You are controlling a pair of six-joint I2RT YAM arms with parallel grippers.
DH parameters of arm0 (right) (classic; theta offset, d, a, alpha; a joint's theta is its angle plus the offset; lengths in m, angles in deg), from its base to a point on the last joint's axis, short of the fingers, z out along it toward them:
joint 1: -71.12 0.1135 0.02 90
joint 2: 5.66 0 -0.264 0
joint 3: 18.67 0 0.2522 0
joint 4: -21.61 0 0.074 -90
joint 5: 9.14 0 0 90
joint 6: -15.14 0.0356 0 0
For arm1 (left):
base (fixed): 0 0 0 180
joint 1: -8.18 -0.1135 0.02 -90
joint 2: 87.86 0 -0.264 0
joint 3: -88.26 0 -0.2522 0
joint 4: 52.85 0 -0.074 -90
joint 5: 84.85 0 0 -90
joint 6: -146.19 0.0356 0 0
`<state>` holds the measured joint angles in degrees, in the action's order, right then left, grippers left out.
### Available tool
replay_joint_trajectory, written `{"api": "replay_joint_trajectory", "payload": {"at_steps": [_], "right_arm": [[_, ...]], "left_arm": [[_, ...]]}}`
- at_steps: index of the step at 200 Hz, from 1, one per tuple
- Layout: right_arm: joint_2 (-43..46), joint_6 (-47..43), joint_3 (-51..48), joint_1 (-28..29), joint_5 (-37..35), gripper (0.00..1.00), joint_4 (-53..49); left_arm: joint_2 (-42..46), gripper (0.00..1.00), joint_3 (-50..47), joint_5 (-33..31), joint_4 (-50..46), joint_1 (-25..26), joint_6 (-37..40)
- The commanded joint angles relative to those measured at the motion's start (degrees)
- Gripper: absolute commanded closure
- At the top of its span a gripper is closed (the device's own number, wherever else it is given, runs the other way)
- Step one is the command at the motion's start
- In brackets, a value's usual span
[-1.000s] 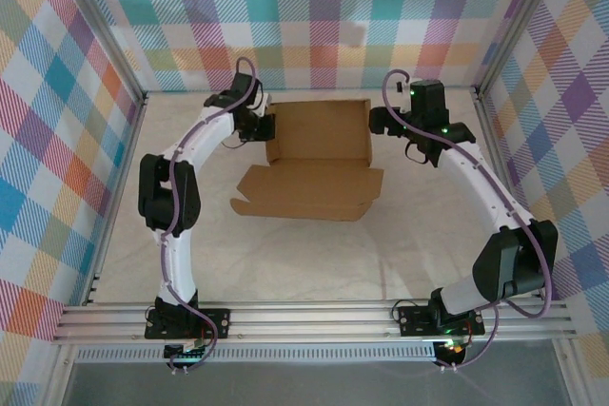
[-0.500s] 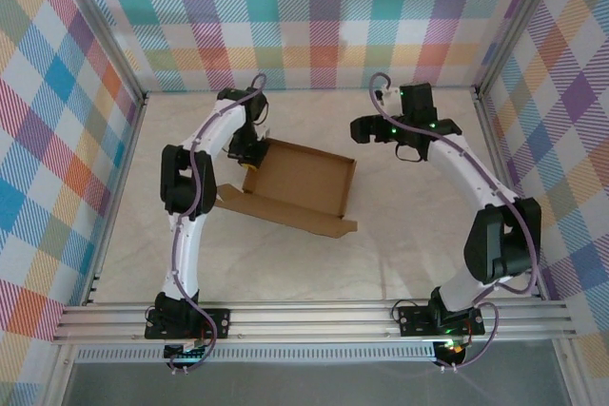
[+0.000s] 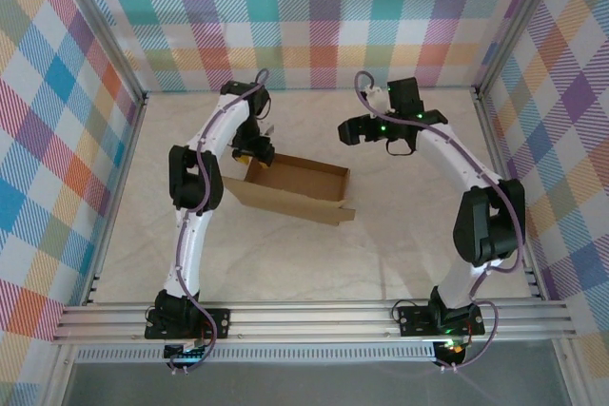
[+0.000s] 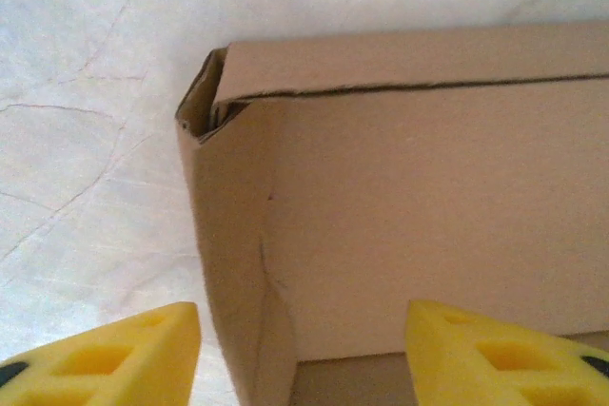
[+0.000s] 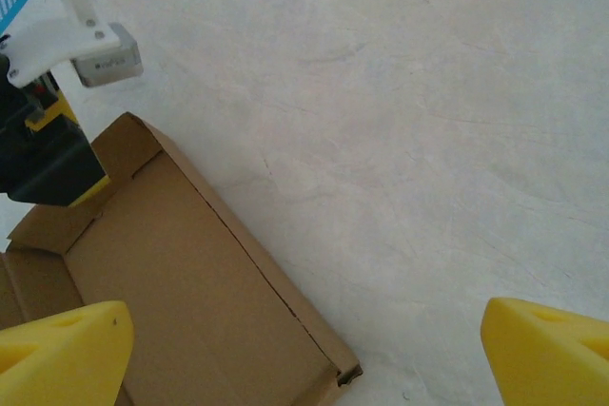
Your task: Fold the paper box
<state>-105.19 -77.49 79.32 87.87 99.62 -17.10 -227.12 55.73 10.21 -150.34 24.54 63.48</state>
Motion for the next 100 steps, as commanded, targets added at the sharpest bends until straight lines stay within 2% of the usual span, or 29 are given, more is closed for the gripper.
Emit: {"api": "replay_joint_trajectory", "payload": {"at_steps": [1, 5, 9, 54, 79, 100], "right_arm": [[-1.8, -2.5, 2.3, 0.5, 2.5, 0.06, -1.6], [-2.0, -2.5, 2.4, 0.5, 2.4, 0.06, -1.5], [-2.1, -2.4, 2.4, 0.6, 2.4, 0.06, -1.4], [-4.0, -3.6, 2.4, 0.8, 2.5, 0.06, -0.3], [-7.4, -7.6, 3.8, 1.8, 2.4, 0.06, -0.9], [-10.9, -10.3, 6.5, 3.6, 2.2, 0.06, -1.8]], "left_arm": [[4.3, 0.27, 1.2, 4.4, 0.2, 0.1, -0.2], [4.8, 0.06, 1.2, 4.6, 0.7, 0.1, -0.4], [5.4, 0.00, 1.1, 4.3, 1.2, 0.1, -0.8], [16.9, 0.00, -6.8, -1.4, 14.2, -0.4, -8.2], [23.4, 0.00, -10.6, -11.2, 17.5, -0.8, -11.7], [30.5, 0.00, -17.5, -15.9, 22.2, -1.8, -14.5]]}}
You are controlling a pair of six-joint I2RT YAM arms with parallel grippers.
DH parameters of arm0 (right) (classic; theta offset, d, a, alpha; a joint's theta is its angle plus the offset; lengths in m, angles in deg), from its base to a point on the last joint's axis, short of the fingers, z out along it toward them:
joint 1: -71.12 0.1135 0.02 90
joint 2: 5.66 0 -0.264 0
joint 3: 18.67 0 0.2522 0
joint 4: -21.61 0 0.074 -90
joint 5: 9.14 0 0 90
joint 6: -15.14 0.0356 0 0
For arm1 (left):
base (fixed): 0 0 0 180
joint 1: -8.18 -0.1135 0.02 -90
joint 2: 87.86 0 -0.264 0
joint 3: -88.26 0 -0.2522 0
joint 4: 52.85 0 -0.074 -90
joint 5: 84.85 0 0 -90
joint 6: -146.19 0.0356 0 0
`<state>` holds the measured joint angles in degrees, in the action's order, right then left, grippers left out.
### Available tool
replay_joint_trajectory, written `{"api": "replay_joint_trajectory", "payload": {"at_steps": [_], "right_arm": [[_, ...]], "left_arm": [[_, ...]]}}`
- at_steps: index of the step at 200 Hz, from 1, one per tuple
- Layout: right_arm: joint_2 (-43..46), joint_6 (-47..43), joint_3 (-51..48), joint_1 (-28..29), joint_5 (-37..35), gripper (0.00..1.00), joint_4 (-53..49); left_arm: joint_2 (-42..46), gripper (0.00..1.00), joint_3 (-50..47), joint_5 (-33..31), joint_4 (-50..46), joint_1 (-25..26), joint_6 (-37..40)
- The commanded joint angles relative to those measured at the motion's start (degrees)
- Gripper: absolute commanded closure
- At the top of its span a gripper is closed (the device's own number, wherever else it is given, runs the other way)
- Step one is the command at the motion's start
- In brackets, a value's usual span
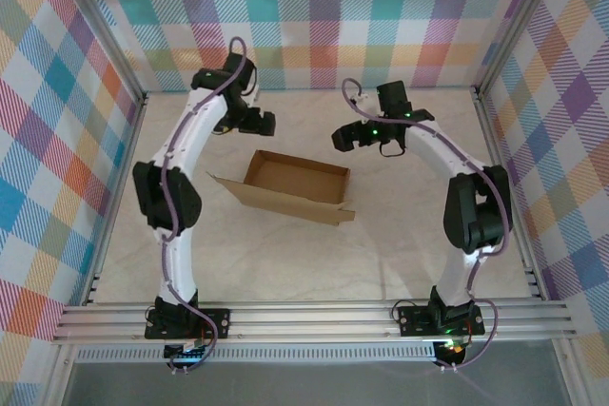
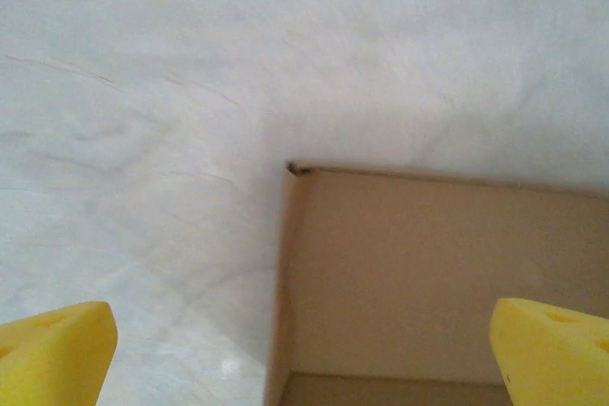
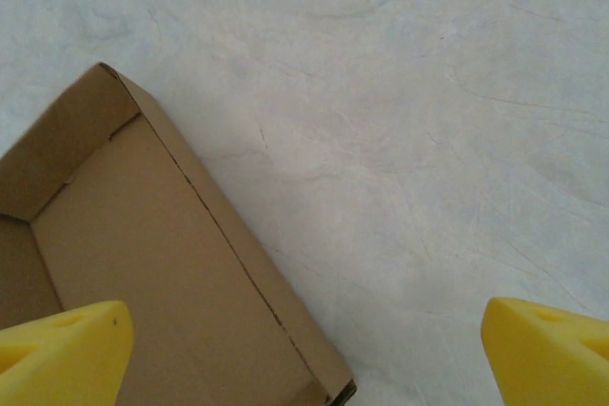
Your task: Fold the paper box
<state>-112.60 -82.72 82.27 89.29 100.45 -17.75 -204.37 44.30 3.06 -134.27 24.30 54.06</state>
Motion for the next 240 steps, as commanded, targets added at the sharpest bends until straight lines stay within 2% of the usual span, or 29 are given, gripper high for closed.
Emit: {"api": "replay_joint_trajectory", "payload": {"at_steps": [1, 30, 42, 90, 118, 163, 207, 240], "right_arm": [[-3.7, -5.2, 3.7, 2.3, 1.3, 0.06, -1.2], [-9.3, -9.3, 7.9, 6.9, -1.9, 0.05, -1.4], [-11.4, -10.0, 9.8, 8.5, -1.8, 0.05, -1.5], [-22.0, -10.2, 19.2, 12.8, -1.5, 0.03, -3.1], [-27.6, -7.9, 25.8, 13.5, -5.0, 0.02, -6.1], [-29.9, 1.7, 30.2, 11.7, -19.4, 0.02, -7.6], [-24.5, 11.9, 24.6, 6.9, -20.2, 0.03, -8.1], [-19.9, 21.5, 18.3, 3.0, -23.4, 0.04, -9.3]], "left_arm": [[8.2, 0.00, -6.5, -8.9, 6.5, -1.7, -5.2], [19.6, 0.00, -19.8, -15.4, 13.9, -3.9, -9.8], [24.0, 0.00, -25.0, -15.8, 16.2, -5.8, -12.1], [39.9, 0.00, -44.9, -8.0, 24.2, -16.9, -22.1], [47.5, 0.00, -55.5, -5.2, 28.2, -21.3, -27.4], [48.9, 0.00, -61.0, -2.2, 27.0, -21.9, -27.2], [45.6, 0.00, -62.1, 3.3, 30.0, -21.3, -26.0], [40.2, 0.00, -62.6, 4.4, 33.7, -16.6, -27.1]]}}
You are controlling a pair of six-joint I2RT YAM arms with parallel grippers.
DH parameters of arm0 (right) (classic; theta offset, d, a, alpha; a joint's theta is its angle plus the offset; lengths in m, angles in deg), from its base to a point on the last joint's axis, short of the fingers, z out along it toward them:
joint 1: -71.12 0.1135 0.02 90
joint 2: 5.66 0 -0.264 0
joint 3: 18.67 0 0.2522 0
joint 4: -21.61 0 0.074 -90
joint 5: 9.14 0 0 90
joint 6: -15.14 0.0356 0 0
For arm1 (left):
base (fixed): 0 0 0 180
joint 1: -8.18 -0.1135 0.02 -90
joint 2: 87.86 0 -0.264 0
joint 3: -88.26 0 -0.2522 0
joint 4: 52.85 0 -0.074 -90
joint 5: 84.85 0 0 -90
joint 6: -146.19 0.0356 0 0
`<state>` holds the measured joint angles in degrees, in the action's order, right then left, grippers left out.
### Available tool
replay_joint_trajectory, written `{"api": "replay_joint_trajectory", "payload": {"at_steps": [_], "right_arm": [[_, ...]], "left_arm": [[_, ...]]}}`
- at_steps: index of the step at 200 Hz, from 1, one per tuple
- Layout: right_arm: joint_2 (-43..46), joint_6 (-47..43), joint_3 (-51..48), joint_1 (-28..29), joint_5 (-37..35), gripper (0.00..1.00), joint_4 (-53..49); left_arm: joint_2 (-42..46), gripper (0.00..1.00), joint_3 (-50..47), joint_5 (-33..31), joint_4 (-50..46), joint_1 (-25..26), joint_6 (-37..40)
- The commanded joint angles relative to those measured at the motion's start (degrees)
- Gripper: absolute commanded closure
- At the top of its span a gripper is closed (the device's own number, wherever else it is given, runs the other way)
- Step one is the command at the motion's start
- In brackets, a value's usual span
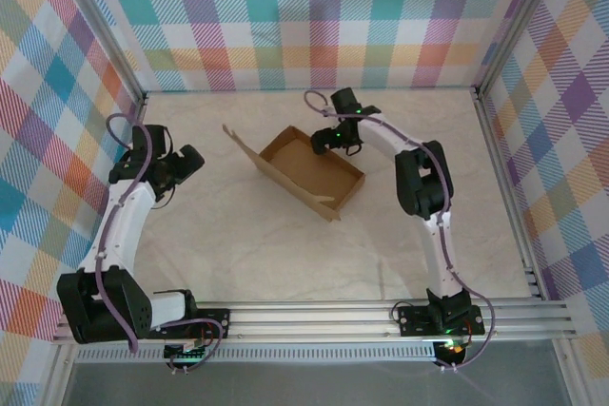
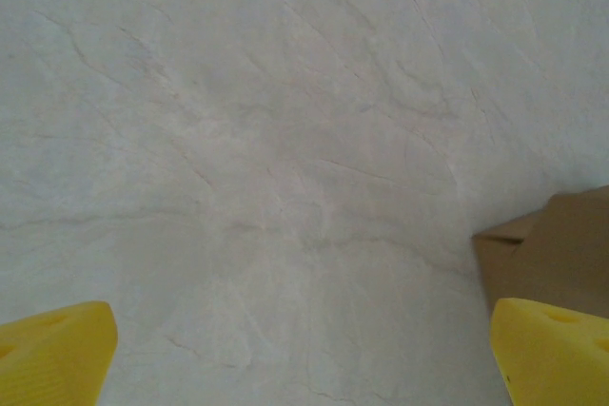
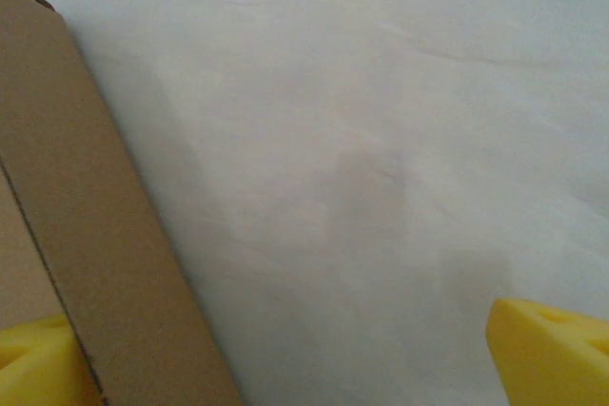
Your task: Fold the paper box
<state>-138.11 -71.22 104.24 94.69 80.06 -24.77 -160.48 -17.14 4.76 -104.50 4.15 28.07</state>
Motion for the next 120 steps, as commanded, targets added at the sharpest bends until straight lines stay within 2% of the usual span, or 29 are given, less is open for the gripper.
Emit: {"api": "replay_joint_trajectory", "payload": {"at_steps": [1, 26, 60, 81, 105, 120], "right_arm": [[5.9, 10.3, -3.9, -2.6, -2.9, 0.04, -2.3], [11.4, 13.2, -11.3, -5.0, 2.3, 0.06, 1.0], [21.3, 9.6, -22.0, -5.3, 9.6, 0.05, 10.6], [26.0, 12.3, -26.8, -7.2, 8.4, 0.05, 13.7], [28.1, 18.2, -30.8, -10.7, 2.5, 0.06, 11.5], [29.7, 20.2, -35.1, -12.5, 0.7, 0.16, 12.3]], "left_arm": [[-3.9, 0.00, -1.2, 2.7, 4.1, 3.5, -1.2], [-10.5, 0.00, -0.8, 4.2, 8.0, 7.8, -2.8], [-19.5, 0.00, 2.0, 5.7, 13.1, 13.2, -4.2], [-24.6, 0.00, 4.5, 8.0, 15.8, 15.6, -5.6], [-31.3, 0.00, 9.9, 10.6, 16.0, 19.2, -6.4], [-35.4, 0.03, 13.8, 12.5, 16.0, 21.1, -6.9]]}}
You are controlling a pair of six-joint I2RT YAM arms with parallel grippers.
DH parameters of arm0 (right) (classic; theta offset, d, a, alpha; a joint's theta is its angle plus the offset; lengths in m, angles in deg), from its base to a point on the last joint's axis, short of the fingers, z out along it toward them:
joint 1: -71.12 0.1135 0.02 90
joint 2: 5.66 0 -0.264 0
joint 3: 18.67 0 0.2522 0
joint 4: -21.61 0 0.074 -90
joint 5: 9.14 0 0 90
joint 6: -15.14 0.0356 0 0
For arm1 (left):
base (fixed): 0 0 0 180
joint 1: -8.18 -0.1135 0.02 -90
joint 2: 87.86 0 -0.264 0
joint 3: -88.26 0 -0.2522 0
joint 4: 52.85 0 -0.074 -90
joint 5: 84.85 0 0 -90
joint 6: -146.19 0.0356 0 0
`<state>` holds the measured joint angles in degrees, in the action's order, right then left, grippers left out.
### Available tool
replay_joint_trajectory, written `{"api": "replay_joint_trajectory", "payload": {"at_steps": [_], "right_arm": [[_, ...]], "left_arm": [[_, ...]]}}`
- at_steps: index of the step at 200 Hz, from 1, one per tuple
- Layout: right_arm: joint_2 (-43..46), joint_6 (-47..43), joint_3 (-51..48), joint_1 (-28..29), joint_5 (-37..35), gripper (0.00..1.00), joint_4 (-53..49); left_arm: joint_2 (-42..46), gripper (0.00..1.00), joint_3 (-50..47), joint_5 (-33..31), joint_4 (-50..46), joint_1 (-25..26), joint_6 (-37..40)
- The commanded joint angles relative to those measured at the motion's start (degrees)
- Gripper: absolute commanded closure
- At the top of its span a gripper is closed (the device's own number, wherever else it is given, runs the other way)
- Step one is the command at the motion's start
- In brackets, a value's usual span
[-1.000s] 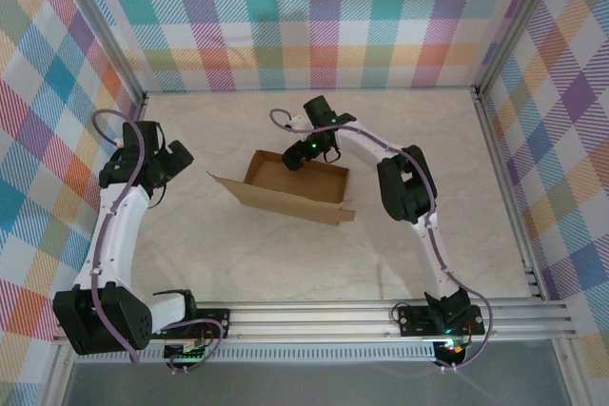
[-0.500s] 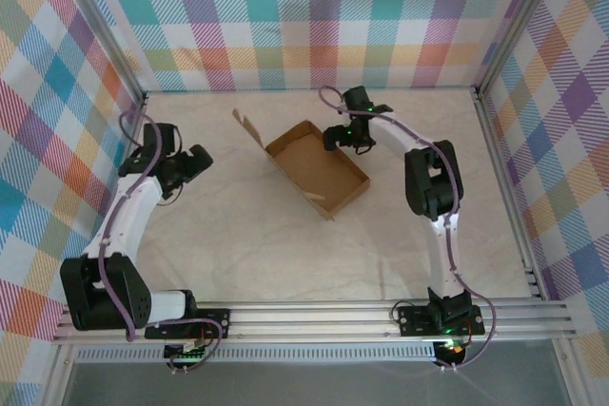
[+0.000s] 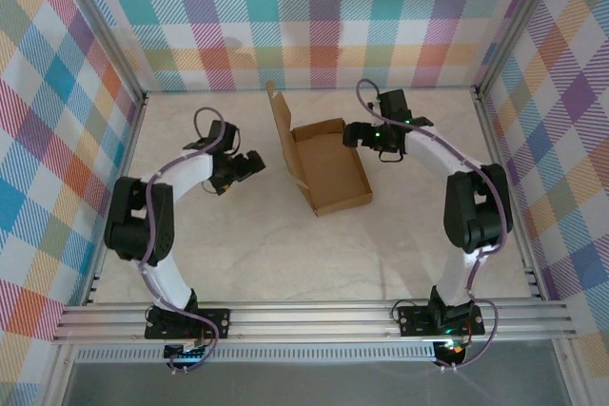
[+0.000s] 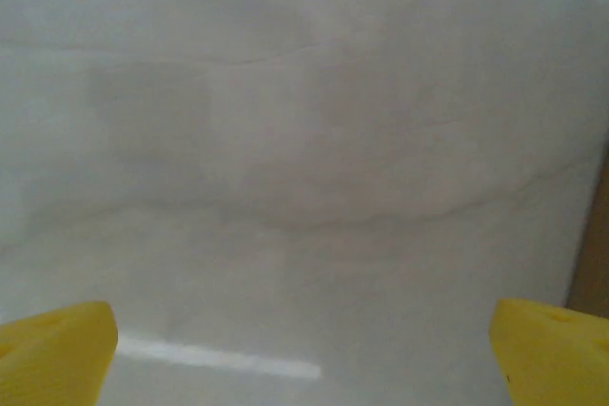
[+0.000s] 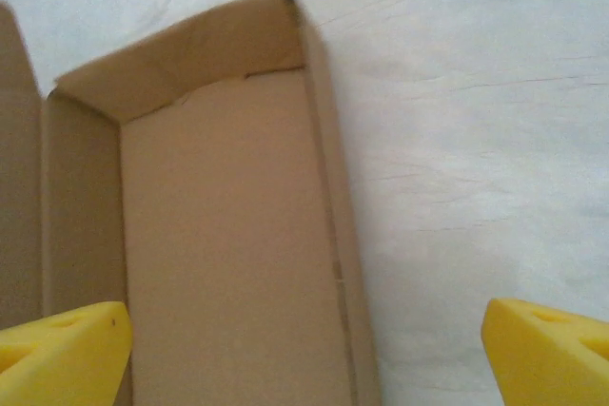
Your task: Fold the paper box
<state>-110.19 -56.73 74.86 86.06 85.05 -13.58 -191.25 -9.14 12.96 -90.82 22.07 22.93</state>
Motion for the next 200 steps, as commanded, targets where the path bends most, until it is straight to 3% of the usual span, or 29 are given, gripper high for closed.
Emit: {"api": "replay_joint_trajectory", "payload": {"at_steps": [1, 40, 70, 114, 142, 159, 200], "right_arm": [[1.9, 5.7, -6.1, -4.0, -4.3, 0.16, 1.2], [6.9, 4.7, -16.2, -5.4, -4.6, 0.27, 2.3], [9.0, 5.7, -23.2, -4.9, 1.6, 0.31, 4.6], [11.3, 8.7, -28.4, 0.0, 4.5, 0.31, 6.9], [11.9, 9.8, -28.8, 3.8, 5.8, 0.28, 7.2], [13.6, 9.6, -29.4, 4.7, 5.8, 0.24, 6.9], [21.2, -4.1, -27.9, 2.8, 3.5, 0.19, 3.7]], "left_arm": [[-4.9, 0.03, 6.1, 4.4, 2.3, 3.4, -1.8], [-13.4, 0.05, 17.3, 7.0, -1.0, 5.4, -1.4], [-21.2, 0.05, 30.3, 8.7, -7.0, 5.4, 1.3], [-32.4, 0.04, 50.0, 11.0, -15.5, 5.6, 4.1], [-36.6, 0.00, 60.6, 7.9, -23.5, 3.3, 9.1], [-33.0, 0.00, 56.5, 5.2, -23.1, -0.3, 10.5], [-16.7, 0.00, 30.3, 0.5, -13.4, -7.2, 9.8]]}}
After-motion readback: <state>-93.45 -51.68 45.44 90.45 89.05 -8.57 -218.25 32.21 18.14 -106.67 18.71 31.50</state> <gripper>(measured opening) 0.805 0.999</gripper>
